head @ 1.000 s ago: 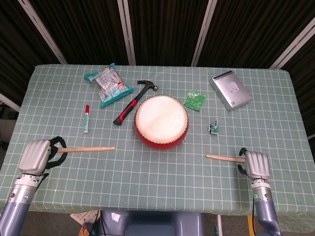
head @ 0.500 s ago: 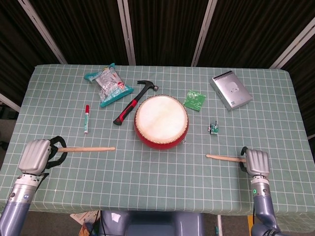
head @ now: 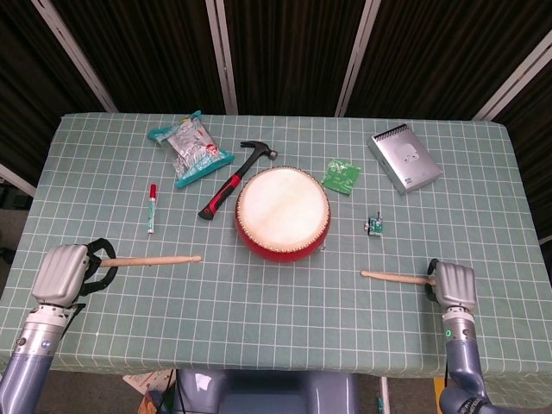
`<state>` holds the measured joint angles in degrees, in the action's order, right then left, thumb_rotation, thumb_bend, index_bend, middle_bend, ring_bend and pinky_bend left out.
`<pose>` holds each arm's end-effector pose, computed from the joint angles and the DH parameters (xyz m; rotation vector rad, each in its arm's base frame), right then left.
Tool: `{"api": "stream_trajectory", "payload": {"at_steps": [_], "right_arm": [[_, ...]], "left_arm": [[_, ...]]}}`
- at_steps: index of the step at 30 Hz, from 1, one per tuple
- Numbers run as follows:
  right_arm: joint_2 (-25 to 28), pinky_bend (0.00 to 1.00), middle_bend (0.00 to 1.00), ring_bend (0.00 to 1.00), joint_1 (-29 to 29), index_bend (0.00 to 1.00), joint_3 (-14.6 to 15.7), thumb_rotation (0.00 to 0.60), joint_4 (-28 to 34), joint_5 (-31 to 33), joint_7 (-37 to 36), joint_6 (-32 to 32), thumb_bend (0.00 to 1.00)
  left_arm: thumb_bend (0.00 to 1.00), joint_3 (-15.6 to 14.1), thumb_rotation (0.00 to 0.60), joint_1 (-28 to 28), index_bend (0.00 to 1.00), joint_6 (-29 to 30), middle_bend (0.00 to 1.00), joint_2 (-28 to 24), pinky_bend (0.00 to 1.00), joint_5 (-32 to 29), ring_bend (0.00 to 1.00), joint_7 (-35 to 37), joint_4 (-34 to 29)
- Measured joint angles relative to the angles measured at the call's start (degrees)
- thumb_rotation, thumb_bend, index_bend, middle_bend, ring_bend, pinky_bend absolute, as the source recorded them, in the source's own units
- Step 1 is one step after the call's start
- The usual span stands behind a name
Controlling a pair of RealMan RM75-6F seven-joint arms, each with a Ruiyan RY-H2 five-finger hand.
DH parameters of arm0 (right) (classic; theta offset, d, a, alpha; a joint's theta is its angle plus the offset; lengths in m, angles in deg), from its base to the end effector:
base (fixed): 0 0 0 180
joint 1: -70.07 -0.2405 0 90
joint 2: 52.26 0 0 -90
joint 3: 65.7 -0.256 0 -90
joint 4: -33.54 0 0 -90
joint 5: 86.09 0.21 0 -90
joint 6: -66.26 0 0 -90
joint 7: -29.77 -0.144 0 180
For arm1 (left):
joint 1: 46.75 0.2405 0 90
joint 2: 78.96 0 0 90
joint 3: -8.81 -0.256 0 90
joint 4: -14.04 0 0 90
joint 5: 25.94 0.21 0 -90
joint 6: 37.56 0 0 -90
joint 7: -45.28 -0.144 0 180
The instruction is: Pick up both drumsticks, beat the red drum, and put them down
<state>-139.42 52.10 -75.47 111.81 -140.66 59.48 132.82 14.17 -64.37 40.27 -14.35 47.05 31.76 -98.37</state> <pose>-0.3310 -0.2628 0.0356 1.3663 -1.0311 0.4489 -0.2187 0.2334 0.1247 -1.4456 -1.0584 -0.9984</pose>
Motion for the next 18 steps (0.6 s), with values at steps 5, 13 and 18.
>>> {"api": "stream_trajectory", "payload": {"at_steps": [5,13,18], "right_arm": [[0.3,1.0,1.0,1.0,0.0,0.48,0.0,0.6,0.2,0.6,0.1,0.2,0.39],[-0.1,1.0,1.0,1.0,-0.3,0.48,0.0,0.6,-1.4,2.2,0.3,-0.7,0.39],[-0.4,1.0,1.0,1.0,-0.4,0.48,0.0,0.6,-2.4,3.0,0.5,-1.0,0.39]], "left_arm": [[0.52,0.1,0.6,0.0,0.76,-0.2,1.0,0.1,1.0,-0.1,1.0,-0.3,0.0],[0.52,0.3,0.6,0.3,0.76,-0.1,1.0,0.1,1.0,0.1,1.0,-0.3,-0.1],[0.52,0.5,0.6,0.3,0.76,-0.2,1.0,0.0,1.0,0.2,1.0,-0.2,-0.2]]}}
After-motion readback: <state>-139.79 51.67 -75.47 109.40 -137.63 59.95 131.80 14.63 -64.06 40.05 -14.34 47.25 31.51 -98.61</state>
